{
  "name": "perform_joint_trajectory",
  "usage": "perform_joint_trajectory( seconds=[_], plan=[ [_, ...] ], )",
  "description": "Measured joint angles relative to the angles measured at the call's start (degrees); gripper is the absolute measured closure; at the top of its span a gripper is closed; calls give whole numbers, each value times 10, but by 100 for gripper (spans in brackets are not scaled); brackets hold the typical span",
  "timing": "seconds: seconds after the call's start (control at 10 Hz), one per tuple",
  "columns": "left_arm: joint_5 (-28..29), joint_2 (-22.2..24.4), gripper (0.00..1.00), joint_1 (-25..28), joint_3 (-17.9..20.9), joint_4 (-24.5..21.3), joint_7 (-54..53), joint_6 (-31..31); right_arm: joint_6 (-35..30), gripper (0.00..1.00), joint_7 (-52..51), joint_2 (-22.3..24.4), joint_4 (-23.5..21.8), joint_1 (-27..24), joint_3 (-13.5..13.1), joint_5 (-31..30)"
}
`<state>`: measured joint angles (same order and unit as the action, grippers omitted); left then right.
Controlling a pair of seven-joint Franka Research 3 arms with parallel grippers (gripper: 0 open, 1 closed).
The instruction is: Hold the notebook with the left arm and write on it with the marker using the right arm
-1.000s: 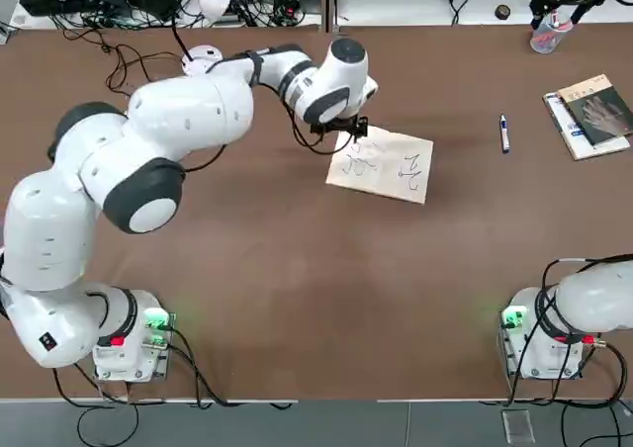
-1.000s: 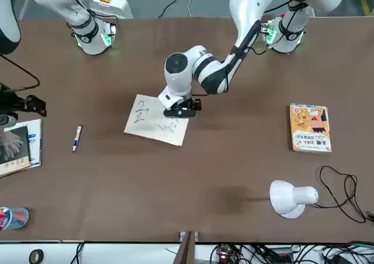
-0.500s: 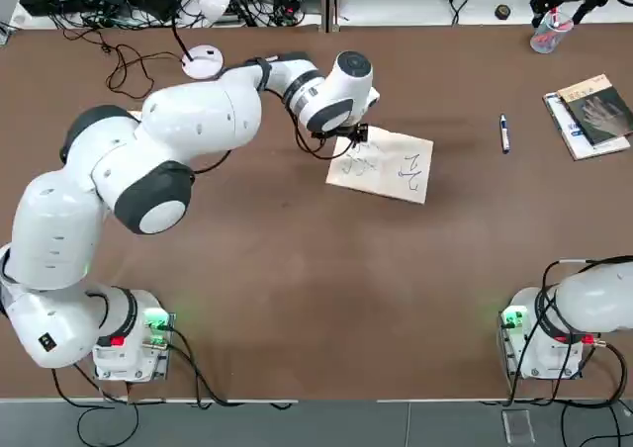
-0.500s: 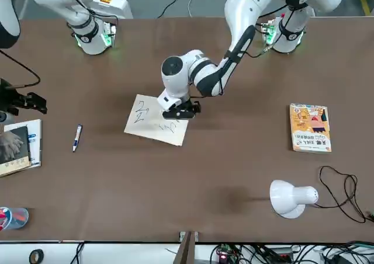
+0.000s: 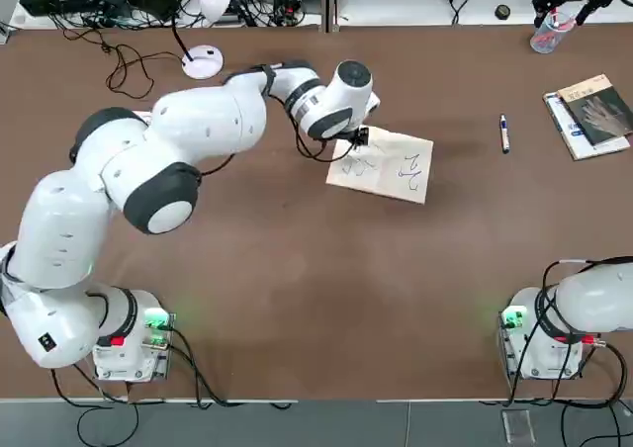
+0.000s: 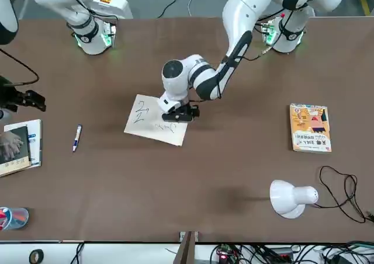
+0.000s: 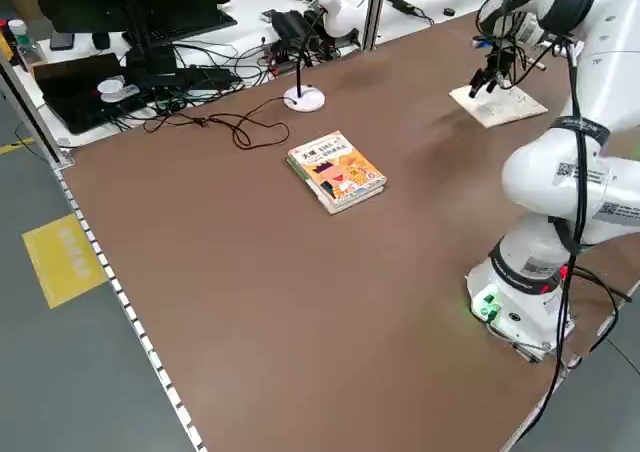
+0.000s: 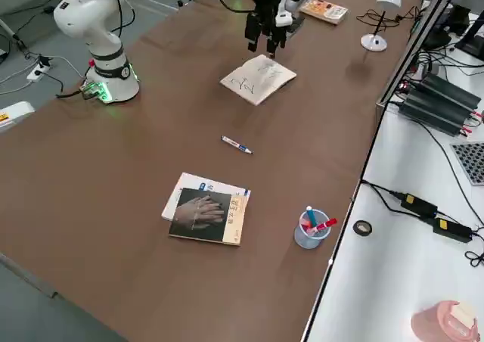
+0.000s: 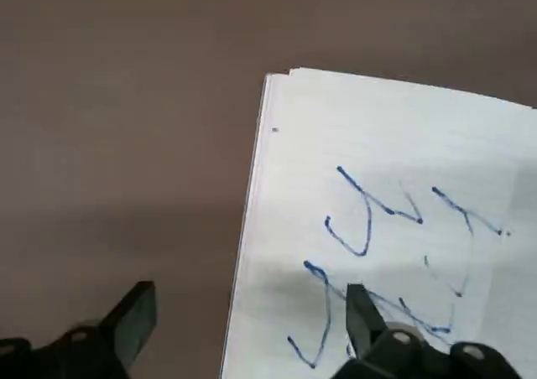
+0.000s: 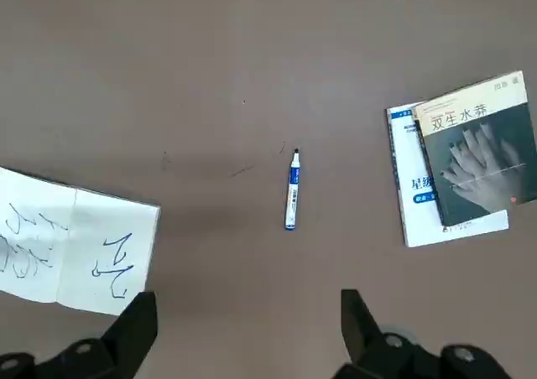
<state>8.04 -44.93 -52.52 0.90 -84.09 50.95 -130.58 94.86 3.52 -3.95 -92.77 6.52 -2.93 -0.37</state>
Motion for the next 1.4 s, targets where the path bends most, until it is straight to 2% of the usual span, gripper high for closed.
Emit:
perform_joint_trajectory(
  seconds=[0.4,1.4],
  plan=[
    [14,-20,0,0,0,0,0,-19,-8,3,16,0,0,1,1,0],
    [25,-34,0,0,0,0,0,-22,-18,0,20,1,0,3,5,11]
  ],
)
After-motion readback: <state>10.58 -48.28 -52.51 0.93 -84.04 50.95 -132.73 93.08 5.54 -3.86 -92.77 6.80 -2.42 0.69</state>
